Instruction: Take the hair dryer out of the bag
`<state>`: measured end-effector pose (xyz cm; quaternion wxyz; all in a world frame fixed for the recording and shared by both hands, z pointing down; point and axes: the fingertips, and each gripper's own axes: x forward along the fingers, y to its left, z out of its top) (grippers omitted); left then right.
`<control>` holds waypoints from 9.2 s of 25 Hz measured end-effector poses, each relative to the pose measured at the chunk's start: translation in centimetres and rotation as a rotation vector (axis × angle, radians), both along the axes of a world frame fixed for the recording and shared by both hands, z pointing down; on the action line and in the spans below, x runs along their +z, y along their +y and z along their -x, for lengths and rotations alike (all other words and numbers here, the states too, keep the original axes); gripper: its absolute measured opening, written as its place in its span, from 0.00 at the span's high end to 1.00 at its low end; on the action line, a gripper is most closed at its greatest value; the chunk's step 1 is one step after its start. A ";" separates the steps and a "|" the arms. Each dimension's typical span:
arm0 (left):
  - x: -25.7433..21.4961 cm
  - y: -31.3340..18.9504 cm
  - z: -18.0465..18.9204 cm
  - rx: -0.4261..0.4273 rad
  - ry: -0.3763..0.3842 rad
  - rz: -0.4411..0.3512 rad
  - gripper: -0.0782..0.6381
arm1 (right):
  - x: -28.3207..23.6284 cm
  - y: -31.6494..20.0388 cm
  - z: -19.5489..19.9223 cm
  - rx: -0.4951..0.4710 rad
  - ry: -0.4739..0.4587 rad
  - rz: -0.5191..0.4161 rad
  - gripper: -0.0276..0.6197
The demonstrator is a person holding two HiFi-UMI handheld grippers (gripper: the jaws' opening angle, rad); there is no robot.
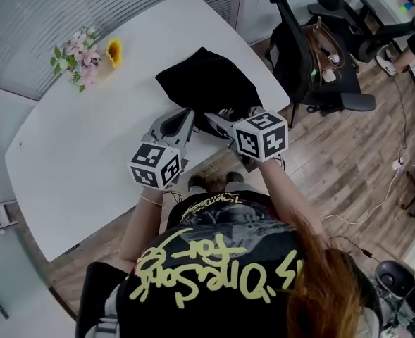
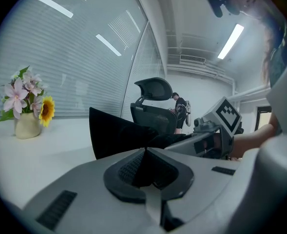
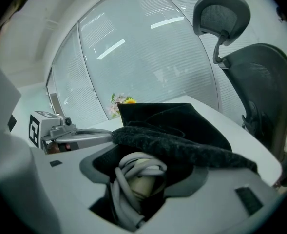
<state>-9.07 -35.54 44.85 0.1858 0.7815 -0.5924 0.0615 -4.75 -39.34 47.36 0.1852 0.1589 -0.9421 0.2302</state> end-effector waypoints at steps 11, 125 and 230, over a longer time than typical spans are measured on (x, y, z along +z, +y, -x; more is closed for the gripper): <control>-1.8 0.3 -0.8 -0.001 0.043 -0.100 0.74 | -0.4 -0.4 -1.8 -0.010 -0.033 0.014 0.52; 0.2 -0.2 12.4 -0.197 -0.019 -0.031 0.89 | 2.9 4.7 -1.3 -0.142 0.350 -0.183 0.67; 7.6 -0.1 7.1 0.199 -0.552 0.214 0.88 | 1.0 8.6 -5.0 -0.219 0.442 -0.297 0.68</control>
